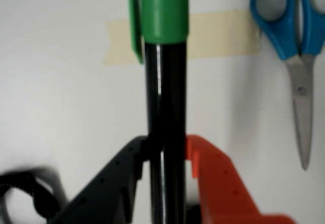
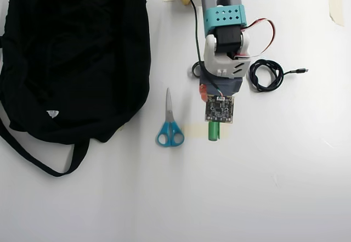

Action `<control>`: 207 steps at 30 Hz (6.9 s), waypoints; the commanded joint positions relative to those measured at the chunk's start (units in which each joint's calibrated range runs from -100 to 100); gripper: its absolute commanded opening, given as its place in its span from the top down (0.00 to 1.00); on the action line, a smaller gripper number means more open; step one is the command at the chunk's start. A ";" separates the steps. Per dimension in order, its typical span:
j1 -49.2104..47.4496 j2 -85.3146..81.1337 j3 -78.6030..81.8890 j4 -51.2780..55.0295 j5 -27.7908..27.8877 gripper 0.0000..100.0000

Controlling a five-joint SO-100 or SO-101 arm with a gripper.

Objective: Put the green marker into the black bag

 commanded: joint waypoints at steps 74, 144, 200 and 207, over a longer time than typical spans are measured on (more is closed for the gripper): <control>50.01 -11.67 4.26 3.45 1.12 0.58; 1.77 -115.73 97.52 2.59 1.70 0.98; 2.29 -115.73 107.85 -1.72 1.59 0.98; 2.29 -115.73 107.85 -1.72 1.59 0.98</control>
